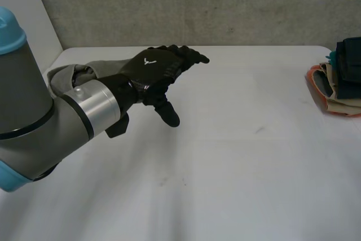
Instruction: Fold the laundry.
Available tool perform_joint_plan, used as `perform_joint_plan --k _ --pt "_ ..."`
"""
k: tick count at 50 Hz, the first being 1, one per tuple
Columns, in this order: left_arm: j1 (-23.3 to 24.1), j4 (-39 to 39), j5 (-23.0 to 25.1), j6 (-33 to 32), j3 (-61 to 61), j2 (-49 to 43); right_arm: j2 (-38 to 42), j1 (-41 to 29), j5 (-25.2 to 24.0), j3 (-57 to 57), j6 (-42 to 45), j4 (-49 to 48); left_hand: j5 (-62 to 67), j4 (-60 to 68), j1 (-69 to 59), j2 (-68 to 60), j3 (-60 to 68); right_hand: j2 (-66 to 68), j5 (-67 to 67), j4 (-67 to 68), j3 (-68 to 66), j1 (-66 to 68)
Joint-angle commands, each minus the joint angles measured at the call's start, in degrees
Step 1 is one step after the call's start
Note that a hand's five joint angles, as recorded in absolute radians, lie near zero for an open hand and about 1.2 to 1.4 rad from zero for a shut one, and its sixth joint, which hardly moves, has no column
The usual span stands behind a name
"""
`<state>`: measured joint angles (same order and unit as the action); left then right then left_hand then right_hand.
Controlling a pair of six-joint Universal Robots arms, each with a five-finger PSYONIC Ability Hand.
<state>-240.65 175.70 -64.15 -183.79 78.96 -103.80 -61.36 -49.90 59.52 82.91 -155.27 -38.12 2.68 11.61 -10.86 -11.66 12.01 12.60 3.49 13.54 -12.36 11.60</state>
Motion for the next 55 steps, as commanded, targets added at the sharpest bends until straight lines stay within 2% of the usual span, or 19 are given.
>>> perform_joint_plan --k 1,4,7,8,11,12,16,17,20,24,28,33,38,43,44,46,51,54,55 --pt "-2.1 1.2 -0.5 -0.1 -1.4 1.8 -5.9 -9.7 18.5 -6.4 1.8 -0.6 -1.6 -0.6 -0.2 0.6 -1.0 -2.6 -3.5 -3.5 2.4 -1.6" --pt "-3.6 2.7 -1.4 -0.2 -2.2 2.0 -9.4 -19.3 17.7 -6.0 1.5 -0.6 -1.5 -0.4 -0.4 0.4 -0.8 -2.6 -3.5 -3.5 2.4 -1.6" --pt "-5.5 5.6 -5.5 -0.3 -3.3 1.8 -11.7 -26.8 16.8 -4.9 0.6 -0.6 -2.1 -1.1 0.3 1.1 -1.5 -2.6 -3.5 -3.5 2.4 -1.6" --pt "-6.0 6.5 -6.8 -0.4 -3.6 1.7 -12.5 -32.1 15.8 -3.5 -0.8 -0.2 -2.1 -1.1 0.3 1.1 -1.5 -2.6 -3.5 -3.5 2.4 -1.6" --pt "-7.4 10.6 -10.9 -1.3 -5.0 0.6 -13.5 -40.1 12.8 -0.7 -3.5 0.1 -2.5 -1.4 0.6 1.4 -1.8 -2.6 -3.5 -3.5 2.4 -1.6" --pt "-7.8 11.5 -11.3 -1.6 -5.4 0.0 -14.1 -45.0 10.0 1.3 -5.0 0.4 -2.5 -1.4 0.6 1.4 -1.8 -2.6 -3.5 -3.5 2.4 -1.6" --pt "-13.6 13.5 -11.6 -5.1 -7.8 -6.0 -14.7 -54.2 3.3 7.6 -5.8 1.4 -2.6 -1.6 0.8 1.6 -2.0 -2.6 -3.5 -3.5 2.4 -1.6" --pt "-16.5 13.5 -11.5 -7.7 -8.8 -8.8 -14.7 -55.2 2.5 8.7 -5.7 1.6 -2.6 -1.6 0.8 1.6 -2.0 -2.6 -3.5 -3.5 2.4 -1.6" --pt "-19.8 13.8 -11.5 -12.3 -10.5 -12.7 -14.0 -58.4 2.1 12.2 -4.4 3.8 -2.6 -1.6 0.8 1.6 -2.0 -2.6 -3.5 -3.5 2.4 -1.6" --pt "-23.5 14.2 -11.2 -22.3 -16.3 -22.5 -11.7 -60.2 3.3 14.5 -0.7 6.6 -2.5 -1.4 0.6 1.4 -1.8 -2.6 -3.5 -3.5 2.4 -1.6" --pt "-25.0 14.3 -9.0 -26.5 -22.6 -30.7 -9.7 -60.9 6.5 16.4 3.7 8.8 -2.0 -0.9 0.1 0.9 -1.3 -2.6 -3.5 -3.5 2.4 -1.6" --pt "-27.2 14.8 -4.3 -26.6 -27.2 -37.5 -9.5 -60.6 10.2 19.1 5.9 9.4 -1.5 -0.4 -0.4 0.4 -0.8 -2.6 -3.5 -3.5 2.4 -1.6" --pt "-27.6 18.3 -3.6 -26.7 -31.9 -43.5 -9.5 -60.5 11.4 21.4 6.3 9.4 3.2 4.3 -5.1 -4.3 3.9 -2.6 -3.5 -3.5 2.4 -1.6" --pt "-27.7 20.5 -3.8 -26.7 -37.4 -49.9 -9.5 -60.5 11.5 23.3 6.0 8.8 32.8 33.9 -34.6 -33.8 33.5 -2.6 -3.5 -3.5 2.4 -1.6" --pt "-27.6 20.6 -3.9 -26.7 -38.5 -51.3 -9.5 -60.5 11.5 23.4 5.8 8.8 46.8 47.9 -48.7 -47.9 47.5 -2.6 -3.5 -3.5 2.4 -1.6" --pt "-27.3 21.2 -4.1 -26.9 -38.7 -51.8 -9.6 -60.4 11.7 23.7 5.9 8.9 66.1 67.1 -67.9 -67.1 66.7 -2.6 -3.5 -3.5 2.4 -1.6" --pt "-24.5 24.9 -7.0 -26.3 -34.1 -46.8 -9.9 -59.7 12.7 24.4 6.0 8.8 67.3 68.4 -69.1 -68.3 68.0 -2.6 -3.5 -3.5 2.4 -1.6" --pt "-21.1 28.7 -8.2 -24.3 -24.1 -38.1 -10.2 -58.7 13.3 24.5 6.3 8.7 67.3 68.4 -69.1 -68.3 68.0 -2.6 -3.5 -3.5 2.4 -1.6" --pt "-19.4 30.9 -8.3 -21.6 -18.6 -33.0 -10.4 -58.1 13.7 24.5 6.3 8.8 67.3 68.4 -69.1 -68.3 68.0 -2.6 -3.5 -3.5 2.4 -1.6"
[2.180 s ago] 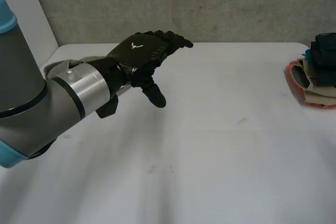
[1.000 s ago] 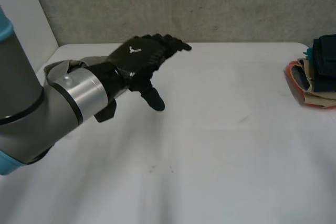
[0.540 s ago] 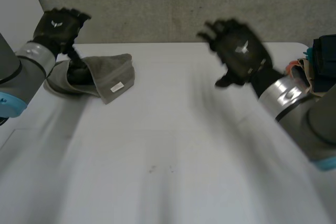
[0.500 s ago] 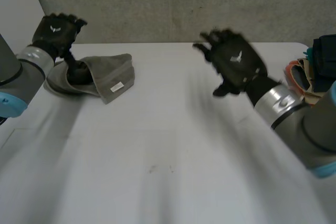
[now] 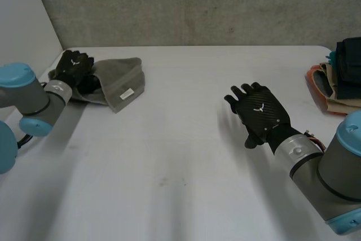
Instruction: Fold the laundry.
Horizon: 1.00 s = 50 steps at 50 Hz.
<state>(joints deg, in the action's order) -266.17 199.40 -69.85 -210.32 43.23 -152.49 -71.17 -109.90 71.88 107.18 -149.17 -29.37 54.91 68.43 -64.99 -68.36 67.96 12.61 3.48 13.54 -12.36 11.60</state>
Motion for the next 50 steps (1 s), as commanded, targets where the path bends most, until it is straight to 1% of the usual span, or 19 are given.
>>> perform_joint_plan --k 1,3,4,7,8,12,13,14,15,16,23,30,32,35,38,39,43,48,50 --pt "6.9 8.2 -2.7 6.6 19.8 18.0 -0.7 2.1 1.6 0.1 0.2 0.0 15.1 11.6 -15.0 -11.6 12.0 -2.6 -3.5 -3.5 2.4 -1.6" --pt "8.9 9.3 -2.7 10.4 24.6 22.2 -1.2 2.7 2.2 0.1 0.3 -0.1 15.1 11.6 -15.0 -11.6 12.0 -2.6 -3.5 -3.5 2.4 -1.6" --pt "11.5 10.0 -2.7 15.3 29.2 26.2 -1.9 3.0 2.8 0.0 0.3 -0.1 15.1 11.6 -15.0 -11.6 12.0 -2.6 -3.5 -3.5 2.4 -1.6" --pt "16.3 9.9 -2.6 22.0 34.1 30.3 -2.9 3.5 4.4 -0.7 0.0 -0.1 15.1 11.6 -15.0 -11.6 12.0 -2.6 -3.5 -3.5 2.4 -1.6" --pt "19.3 10.0 -2.3 26.4 37.2 32.5 -3.6 3.7 5.6 -1.1 -0.2 0.0 15.1 11.6 -15.0 -11.6 12.0 -2.6 -3.5 -3.5 2.4 -1.6" --pt "25.9 10.0 -2.2 33.8 41.7 34.5 -4.6 3.9 8.6 -2.2 -1.0 0.0 15.1 11.6 -15.0 -11.6 12.0 -2.6 -3.5 -3.5 2.4 -1.6" --pt "26.9 10.0 -2.2 34.4 41.9 34.3 -4.7 3.8 9.1 -2.6 -1.3 0.2 7.5 3.9 -7.4 -4.0 4.4 -2.6 -3.5 -3.5 2.4 -1.6" --pt "27.8 9.8 -2.3 34.4 42.2 33.9 -4.7 3.8 9.7 -3.0 -1.4 0.4 -9.8 -13.3 9.9 13.2 -12.8 -2.6 -3.5 -3.5 2.4 -1.6" --pt "28.6 9.6 -2.3 34.2 42.4 33.4 -4.7 3.8 10.2 -3.4 -1.4 0.6 -27.6 -31.1 27.7 31.1 -30.7 -2.6 -3.5 -3.5 2.4 -1.6" --pt "29.7 9.3 -2.5 33.3 42.6 32.4 -4.7 3.8 10.9 -3.8 -1.5 0.6 -54.6 -58.1 54.7 58.0 -57.6 -2.6 -3.5 -3.5 2.4 -1.6" --pt "30.3 4.3 -4.9 28.0 42.2 33.5 -4.8 3.5 11.5 -4.6 -3.1 1.9 -53.9 -57.4 53.9 57.3 -56.9 -2.6 -3.5 -3.5 2.4 -1.6" --pt "25.2 -4.3 -14.7 28.2 44.5 42.1 -4.9 3.0 10.0 -8.4 -7.7 12.2 -52.5 -56.0 52.6 56.0 -55.6 -2.6 -3.5 -3.5 2.4 -1.6" --pt "25.2 -7.3 -17.3 28.6 46.2 43.8 -4.7 3.0 8.0 -10.8 -9.6 17.3 -51.8 -55.4 51.9 55.3 -54.9 -2.6 -3.5 -3.5 2.4 -1.6" --pt "25.5 -10.0 -18.9 28.6 48.0 44.3 -3.6 3.6 3.6 -14.1 -9.5 23.9 -49.7 -53.2 49.7 53.1 -52.7 -2.6 -3.5 -3.5 2.4 -1.6" --pt "27.6 -13.0 -19.8 28.8 50.2 44.4 -1.1 3.8 0.8 -16.6 -9.0 27.7 -49.6 -53.2 49.7 53.1 -52.7 -2.6 -3.5 -3.5 2.4 -1.6" --pt "29.4 -13.9 -20.1 28.9 50.8 44.4 1.1 3.6 -1.2 -18.1 -8.6 29.3 -49.6 -53.2 49.7 53.1 -52.7 -2.6 -3.5 -3.5 2.4 -1.6" --pt "32.0 -14.2 -21.4 28.9 51.7 44.1 4.4 3.2 -4.0 -20.6 -5.7 30.2 -50.1 -53.7 50.2 53.6 -53.2 -2.6 -3.5 -3.5 2.4 -1.6" --pt "31.5 -11.7 -22.8 28.6 50.6 42.8 5.8 2.5 -3.8 -20.2 -1.9 30.2 -50.8 -54.3 50.9 54.3 -53.9 -2.6 -3.5 -3.5 2.4 -1.6" --pt "30.5 -9.9 -22.8 28.0 49.9 42.0 6.5 0.4 -3.8 -19.7 -2.1 30.0 -50.5 -54.0 50.6 53.9 -53.5 -2.6 -3.5 -3.5 2.4 -1.6"
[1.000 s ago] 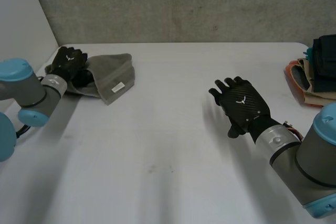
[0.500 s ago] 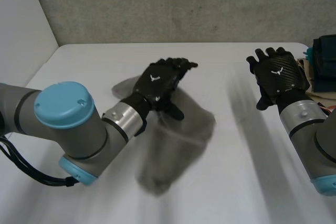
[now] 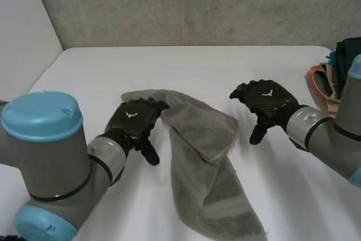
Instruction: Fold the laundry.
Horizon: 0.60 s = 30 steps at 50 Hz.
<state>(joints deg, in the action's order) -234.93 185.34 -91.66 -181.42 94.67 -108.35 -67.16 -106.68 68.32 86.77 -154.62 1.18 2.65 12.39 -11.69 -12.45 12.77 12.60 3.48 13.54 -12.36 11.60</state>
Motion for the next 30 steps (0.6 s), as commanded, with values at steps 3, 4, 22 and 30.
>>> perform_joint_plan --k 3,4,22,30 --pt "-3.2 7.8 -0.7 -1.7 -4.0 -4.2 2.9 -5.1 0.3 0.9 2.5 -0.7 2.1 2.4 -3.1 -2.3 2.0 -2.6 -3.5 -3.5 2.4 -1.6" --pt "-4.4 9.3 -0.5 -2.7 -5.7 -6.1 3.6 -6.3 1.3 0.9 1.6 -0.9 1.9 2.2 -2.9 -2.1 1.8 -2.6 -3.5 -3.5 2.4 -1.6" --pt "-4.7 8.5 22.6 -12.5 -21.1 -21.6 -0.3 -9.0 22.6 4.9 -4.0 -7.9 1.9 2.2 -2.9 -2.1 1.8 -2.6 -3.5 -3.5 2.4 -1.6" --pt "-2.7 8.5 31.2 -14.9 -23.5 -24.0 -5.5 -1.0 18.9 11.5 -3.6 -2.7 9.0 9.2 -9.9 -9.2 8.9 -2.6 -3.5 -3.5 2.4 -1.6"
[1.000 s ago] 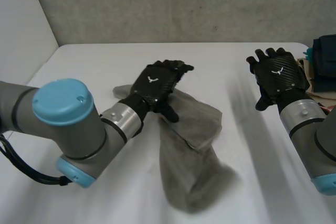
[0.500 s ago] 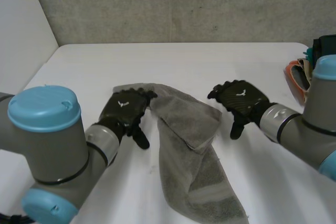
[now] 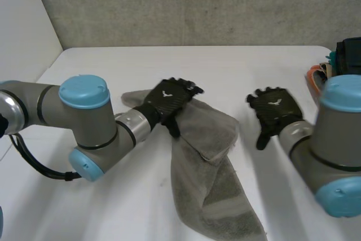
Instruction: Fold the laundry.
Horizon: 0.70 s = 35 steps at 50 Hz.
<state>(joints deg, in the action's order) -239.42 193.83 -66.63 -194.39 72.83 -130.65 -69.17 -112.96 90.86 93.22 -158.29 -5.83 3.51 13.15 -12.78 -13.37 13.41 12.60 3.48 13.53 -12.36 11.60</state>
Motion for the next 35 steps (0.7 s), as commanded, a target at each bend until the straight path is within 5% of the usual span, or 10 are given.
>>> perform_joint_plan --k 1,10,17,21,26,35 --pt "2.1 -0.1 6.5 -2.4 -2.0 -2.1 -3.6 5.5 -4.4 5.6 0.0 5.0 9.3 9.7 -10.0 -9.5 9.4 -2.6 -3.5 -3.5 2.4 -1.6" --pt "3.9 -1.1 6.8 -5.6 -6.6 -7.3 -5.7 6.3 -8.2 11.0 0.1 5.7 23.4 23.8 -24.2 -23.6 23.5 -2.6 -3.5 -3.5 2.4 -1.6" --pt "4.2 -0.6 5.7 -6.0 -8.6 -8.7 -5.7 6.6 -8.2 12.2 -0.1 5.7 66.5 66.8 -67.2 -66.6 66.5 -2.6 -3.5 -3.5 2.4 -1.6" --pt "3.8 -0.6 0.6 -6.2 -9.3 -8.0 -6.0 6.6 -7.9 11.6 -0.9 5.6 66.5 66.8 -67.2 -66.6 66.6 -2.6 -3.5 -3.5 2.4 -1.6" --pt "2.9 -0.4 -11.2 -6.1 -9.2 -4.3 -7.6 6.3 -7.1 9.8 -3.3 6.1 66.5 66.8 -67.2 -66.6 66.6 -2.6 -3.5 -3.5 2.4 -1.6" --pt "0.5 -0.4 -18.7 -5.6 -4.4 5.4 -7.8 1.7 -7.7 5.4 -15.7 10.9 66.5 66.8 -67.2 -66.6 66.6 -2.6 -3.5 -3.5 2.4 -1.6"
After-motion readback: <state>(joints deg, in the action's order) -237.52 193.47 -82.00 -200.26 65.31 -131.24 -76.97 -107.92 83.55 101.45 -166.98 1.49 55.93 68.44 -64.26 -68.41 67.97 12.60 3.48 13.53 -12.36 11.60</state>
